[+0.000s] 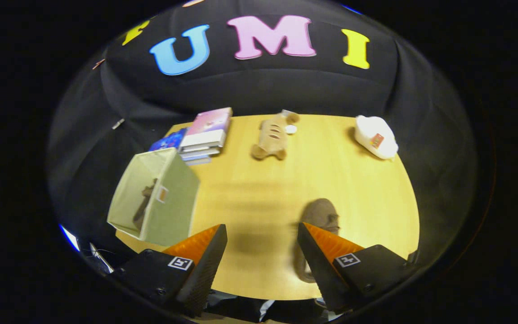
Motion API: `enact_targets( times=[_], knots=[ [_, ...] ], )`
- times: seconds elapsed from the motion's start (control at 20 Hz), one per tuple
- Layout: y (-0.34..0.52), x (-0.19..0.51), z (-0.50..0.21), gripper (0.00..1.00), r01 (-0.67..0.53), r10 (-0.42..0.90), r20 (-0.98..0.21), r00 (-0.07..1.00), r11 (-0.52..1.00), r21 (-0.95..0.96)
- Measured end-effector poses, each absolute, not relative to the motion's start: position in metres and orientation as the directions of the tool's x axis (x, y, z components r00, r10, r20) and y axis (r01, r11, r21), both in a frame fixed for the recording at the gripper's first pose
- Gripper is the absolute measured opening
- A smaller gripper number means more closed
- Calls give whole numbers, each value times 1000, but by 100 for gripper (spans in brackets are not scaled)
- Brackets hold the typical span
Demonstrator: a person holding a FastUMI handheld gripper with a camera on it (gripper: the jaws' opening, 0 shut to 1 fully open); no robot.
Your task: Open the storage box then place both shoes into the box .Put the left shoe in first, then the right shoe, with the right side of both shoes facing outward in a uniform manner.
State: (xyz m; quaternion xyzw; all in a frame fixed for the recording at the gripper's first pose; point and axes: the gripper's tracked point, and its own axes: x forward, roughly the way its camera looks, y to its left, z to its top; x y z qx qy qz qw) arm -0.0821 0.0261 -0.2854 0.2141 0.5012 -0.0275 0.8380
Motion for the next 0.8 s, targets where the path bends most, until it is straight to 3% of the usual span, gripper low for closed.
enact_targets(
  times=[0.15, 0.4, 0.8],
  knots=[
    [-14, -120, -328, 98, 317, 120, -893, 434, 908, 276],
    [-41, -157, -393, 96, 308, 83, -931, 355, 930, 200],
    [-41, -120, -459, 64, 283, 14, -930, 367, 951, 126]
  ],
)
